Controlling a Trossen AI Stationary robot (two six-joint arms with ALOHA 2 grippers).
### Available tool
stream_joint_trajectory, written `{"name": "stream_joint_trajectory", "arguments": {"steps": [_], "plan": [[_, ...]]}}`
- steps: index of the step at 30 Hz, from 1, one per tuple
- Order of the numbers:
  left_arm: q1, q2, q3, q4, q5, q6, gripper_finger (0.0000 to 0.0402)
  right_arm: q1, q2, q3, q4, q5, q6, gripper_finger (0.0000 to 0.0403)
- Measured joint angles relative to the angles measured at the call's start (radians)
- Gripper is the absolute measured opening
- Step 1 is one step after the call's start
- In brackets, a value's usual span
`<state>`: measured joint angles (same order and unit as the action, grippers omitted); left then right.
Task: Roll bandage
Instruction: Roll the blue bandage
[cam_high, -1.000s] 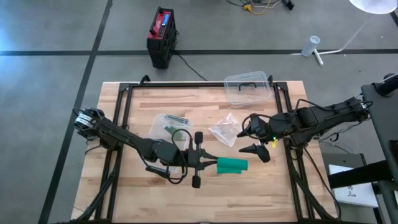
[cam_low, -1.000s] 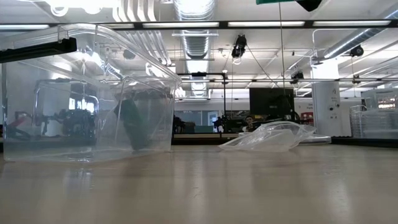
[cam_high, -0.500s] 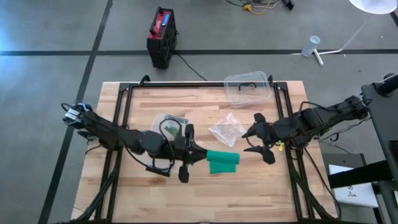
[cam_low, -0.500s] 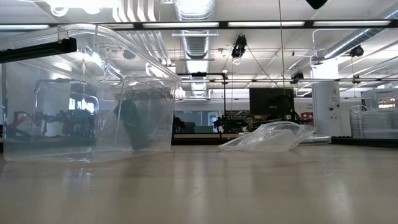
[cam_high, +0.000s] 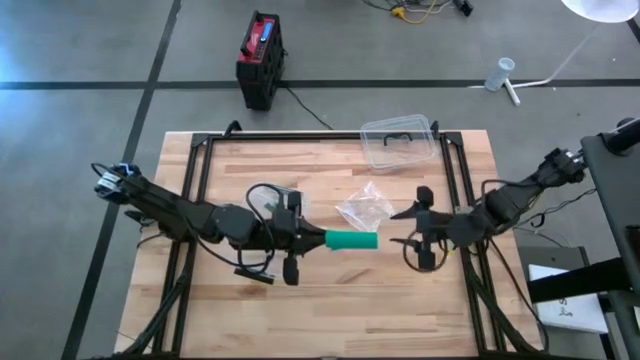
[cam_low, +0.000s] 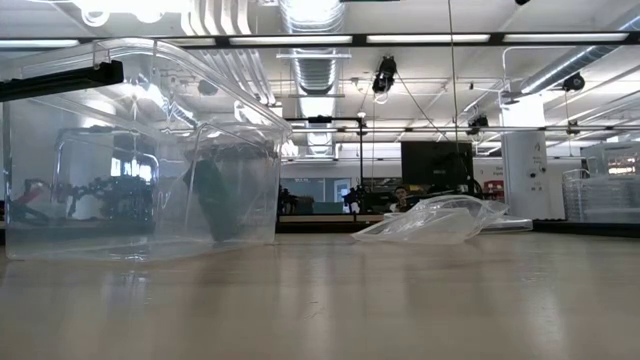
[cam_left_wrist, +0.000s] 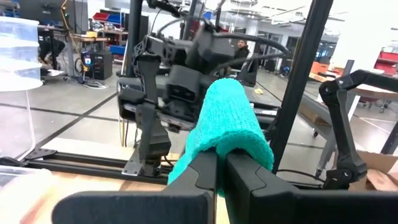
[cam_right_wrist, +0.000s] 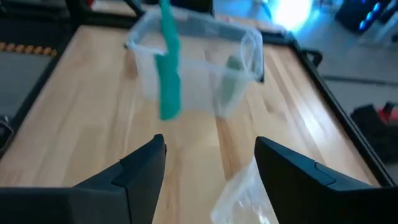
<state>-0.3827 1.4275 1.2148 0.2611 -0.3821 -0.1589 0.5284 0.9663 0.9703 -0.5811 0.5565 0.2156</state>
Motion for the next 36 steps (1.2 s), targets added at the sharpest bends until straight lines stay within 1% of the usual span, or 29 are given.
{"name": "stream_joint_trajectory", "arguments": {"steps": [4, 7, 8, 14, 18, 24, 26, 30, 33, 36], "plan": [[0.007, -0.004, 0.000, 0.004, -0.001, 0.010, 0.0000, 0.049, 0.023, -0.036, 0.159, 0.055, -0.047, 0.0247], [0.012, -0.004, 0.000, 0.012, -0.001, 0.018, 0.0000, 0.066, 0.051, -0.041, 0.248, 0.154, -0.099, 0.0247], [0.013, -0.004, 0.000, 0.016, -0.001, 0.018, 0.0000, 0.065, 0.062, -0.042, 0.280, 0.169, -0.125, 0.0246], [0.013, -0.003, 0.000, 0.028, -0.001, 0.019, 0.0000, 0.065, 0.148, -0.042, 0.523, 0.143, -0.294, 0.0234], [0.014, -0.003, 0.000, 0.030, 0.000, 0.023, 0.0000, 0.059, 0.198, -0.042, 0.647, 0.144, -0.367, 0.0226], [0.014, -0.003, 0.000, 0.035, 0.007, 0.023, 0.0000, 0.020, 0.241, -0.039, 0.722, 0.148, -0.400, 0.0204], [0.014, -0.003, 0.000, 0.038, 0.007, 0.023, 0.0000, 0.008, 0.247, -0.037, 0.730, 0.140, -0.401, 0.0192], [0.014, -0.003, 0.000, 0.049, 0.016, 0.023, 0.0000, -0.016, 0.248, -0.037, 0.730, 0.064, -0.408, 0.0150], [0.014, -0.003, 0.000, 0.071, 0.044, 0.022, 0.0000, -0.030, 0.248, -0.037, 0.728, 0.046, -0.438, 0.0100], [0.014, -0.003, 0.000, 0.087, 0.061, 0.022, 0.0000, -0.042, 0.248, -0.029, 0.730, 0.046, -0.487, 0.0038]]}}
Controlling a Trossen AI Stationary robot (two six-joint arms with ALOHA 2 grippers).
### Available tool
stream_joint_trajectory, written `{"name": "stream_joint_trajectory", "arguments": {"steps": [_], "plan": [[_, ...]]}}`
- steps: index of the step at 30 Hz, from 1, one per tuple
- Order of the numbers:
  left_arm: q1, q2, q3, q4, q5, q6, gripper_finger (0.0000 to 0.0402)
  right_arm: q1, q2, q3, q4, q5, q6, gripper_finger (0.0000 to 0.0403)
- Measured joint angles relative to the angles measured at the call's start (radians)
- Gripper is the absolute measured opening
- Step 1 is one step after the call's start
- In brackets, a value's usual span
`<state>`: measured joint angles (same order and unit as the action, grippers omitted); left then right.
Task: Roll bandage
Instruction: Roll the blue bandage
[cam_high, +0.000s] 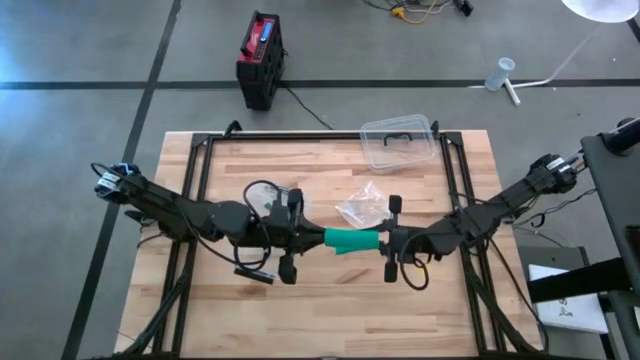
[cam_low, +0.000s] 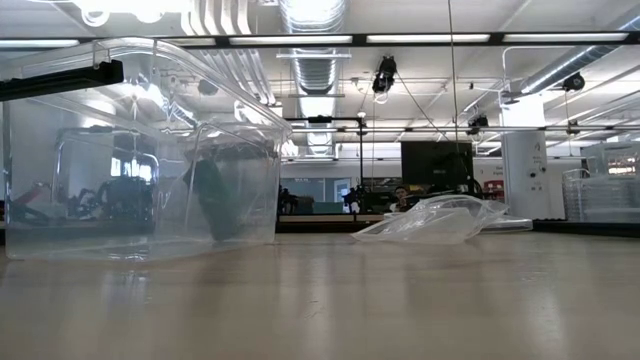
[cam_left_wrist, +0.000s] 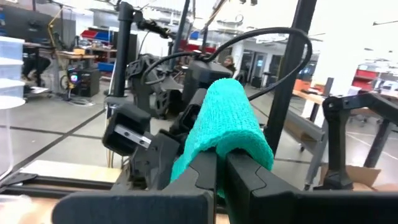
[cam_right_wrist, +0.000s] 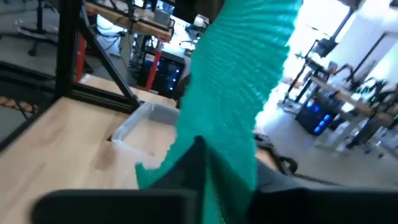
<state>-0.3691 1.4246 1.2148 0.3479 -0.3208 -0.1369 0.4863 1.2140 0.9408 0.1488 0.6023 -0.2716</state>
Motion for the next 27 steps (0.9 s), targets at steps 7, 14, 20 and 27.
{"name": "stream_joint_trajectory", "arguments": {"steps": [7, 14, 20, 27], "plan": [[0.000, 0.013, 0.000, 0.021, 0.033, -0.007, 0.0000, -0.037, -0.002, 0.033, -0.001, 0.005, -0.131, 0.0010], [-0.010, 0.064, 0.000, 0.063, 0.131, -0.033, 0.0000, -0.073, -0.021, 0.076, -0.002, 0.046, -0.263, 0.0002], [-0.023, 0.093, 0.000, 0.091, 0.165, -0.032, 0.0000, -0.081, -0.072, 0.079, -0.014, 0.052, -0.330, 0.0001], [-0.021, 0.151, 0.000, 0.157, 0.173, -0.038, 0.0000, -0.080, -0.129, 0.083, -0.009, 0.023, -0.339, 0.0001]]}}
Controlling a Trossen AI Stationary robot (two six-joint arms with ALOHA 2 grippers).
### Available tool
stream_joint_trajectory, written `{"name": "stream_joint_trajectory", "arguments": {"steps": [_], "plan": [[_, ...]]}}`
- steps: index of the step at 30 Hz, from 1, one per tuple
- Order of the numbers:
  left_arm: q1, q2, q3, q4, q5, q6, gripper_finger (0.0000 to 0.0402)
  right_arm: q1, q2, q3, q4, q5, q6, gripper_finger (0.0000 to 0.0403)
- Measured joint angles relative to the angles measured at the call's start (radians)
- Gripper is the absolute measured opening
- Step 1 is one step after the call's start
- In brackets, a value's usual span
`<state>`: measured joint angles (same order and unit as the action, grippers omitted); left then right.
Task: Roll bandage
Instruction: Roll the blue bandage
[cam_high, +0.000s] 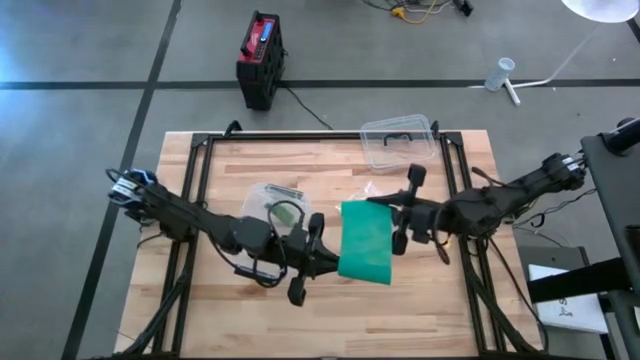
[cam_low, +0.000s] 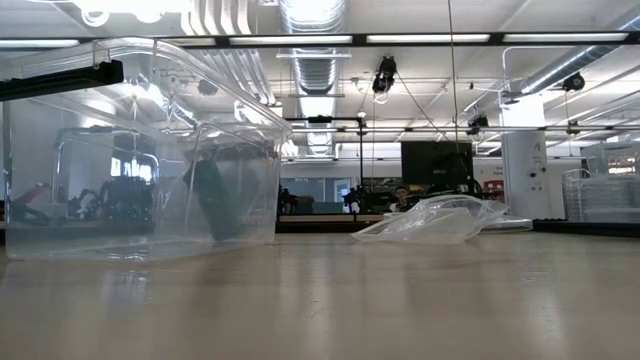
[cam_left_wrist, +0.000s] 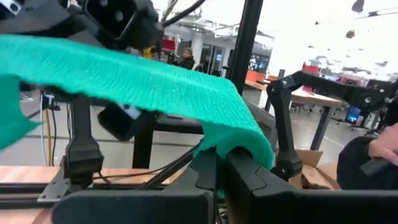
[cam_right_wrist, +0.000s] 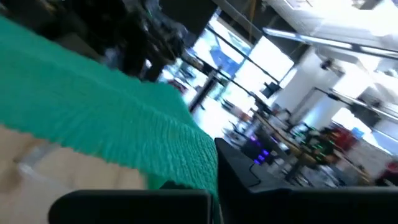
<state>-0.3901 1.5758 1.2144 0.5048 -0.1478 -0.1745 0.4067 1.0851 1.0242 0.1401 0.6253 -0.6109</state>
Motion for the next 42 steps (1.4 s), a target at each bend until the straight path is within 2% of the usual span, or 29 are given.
{"name": "stream_joint_trajectory", "arguments": {"steps": [7, 16, 20, 30, 33, 36, 39, 42], "plan": [[0.031, 0.074, 0.000, 0.169, -0.039, -0.018, 0.0000, 0.001, -0.011, 0.003, -0.007, -0.103, -0.012, 0.0000], [0.101, 0.123, 0.000, 0.208, -0.050, -0.101, 0.0000, 0.001, -0.011, 0.003, -0.011, -0.096, -0.101, 0.0000], [0.104, 0.132, 0.000, 0.210, -0.049, -0.083, 0.0000, 0.001, -0.014, 0.015, -0.019, -0.037, -0.153, 0.0000], [0.103, 0.137, 0.000, 0.203, 0.127, -0.043, 0.0000, 0.000, -0.016, 0.070, -0.059, 0.021, -0.201, 0.0000], [0.102, 0.137, 0.000, 0.198, 0.144, -0.044, 0.0000, -0.001, -0.016, 0.070, -0.061, 0.052, -0.201, 0.0000], [0.103, 0.137, 0.000, 0.195, 0.133, -0.049, 0.0000, -0.001, -0.016, 0.069, -0.053, 0.054, -0.194, 0.0000], [0.102, 0.137, 0.000, 0.194, 0.055, -0.080, 0.0000, 0.001, -0.016, 0.069, -0.045, 0.010, -0.189, 0.0000], [0.112, 0.137, 0.000, 0.194, 0.033, -0.105, 0.0000, 0.008, -0.016, 0.078, -0.057, -0.010, -0.190, 0.0000]]}}
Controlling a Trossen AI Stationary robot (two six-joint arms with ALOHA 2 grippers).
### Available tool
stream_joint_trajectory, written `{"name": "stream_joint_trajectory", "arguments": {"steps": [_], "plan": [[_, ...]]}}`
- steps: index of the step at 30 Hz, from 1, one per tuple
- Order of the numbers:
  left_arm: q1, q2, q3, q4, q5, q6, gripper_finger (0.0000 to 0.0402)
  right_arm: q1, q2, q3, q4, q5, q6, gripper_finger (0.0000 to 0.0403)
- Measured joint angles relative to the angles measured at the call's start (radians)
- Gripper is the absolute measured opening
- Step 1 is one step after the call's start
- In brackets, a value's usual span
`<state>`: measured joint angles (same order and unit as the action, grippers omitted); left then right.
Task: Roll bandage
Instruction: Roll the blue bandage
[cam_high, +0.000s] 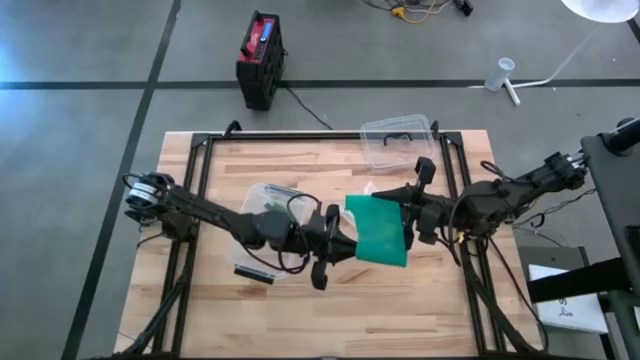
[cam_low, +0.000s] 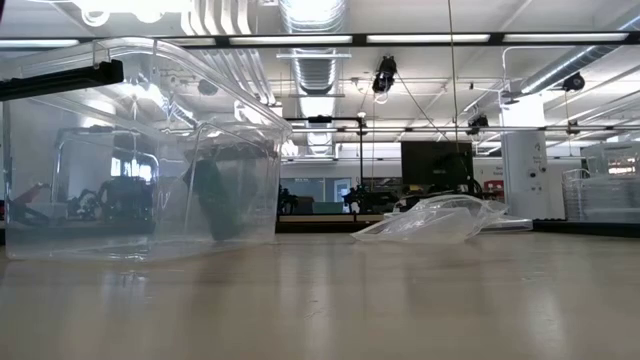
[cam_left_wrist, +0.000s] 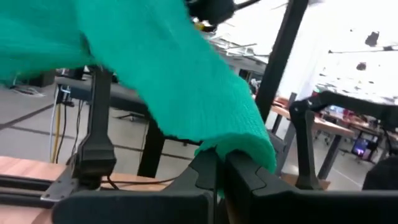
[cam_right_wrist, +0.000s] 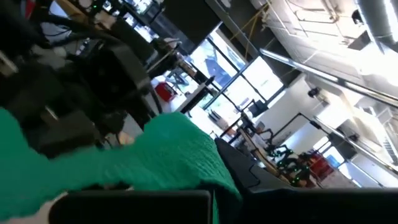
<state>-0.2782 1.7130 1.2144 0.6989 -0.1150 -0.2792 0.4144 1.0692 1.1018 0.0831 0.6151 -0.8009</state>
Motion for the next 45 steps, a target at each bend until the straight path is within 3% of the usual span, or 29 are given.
{"name": "stream_joint_trajectory", "arguments": {"steps": [14, 24, 33, 40, 45], "plan": [[0.041, 0.054, 0.004, -0.035, -0.060, -0.176, 0.0000, 0.000, 0.001, 0.046, 0.001, -0.029, -0.048, 0.0000], [0.050, 0.112, 0.054, 0.010, -0.060, -0.172, 0.0000, 0.000, 0.006, 0.047, 0.003, -0.029, -0.048, 0.0000], [0.063, 0.121, 0.068, 0.002, -0.090, -0.108, 0.0000, 0.000, 0.007, 0.050, 0.004, -0.084, -0.003, 0.0000], [0.043, 0.121, 0.068, 0.005, -0.073, 0.015, 0.0000, 0.000, 0.005, 0.050, 0.004, 0.025, -0.012, 0.0000], [0.018, 0.121, 0.068, 0.005, 0.011, 0.109, 0.0000, 0.000, 0.004, 0.050, 0.003, 0.090, 0.004, 0.0000]]}}
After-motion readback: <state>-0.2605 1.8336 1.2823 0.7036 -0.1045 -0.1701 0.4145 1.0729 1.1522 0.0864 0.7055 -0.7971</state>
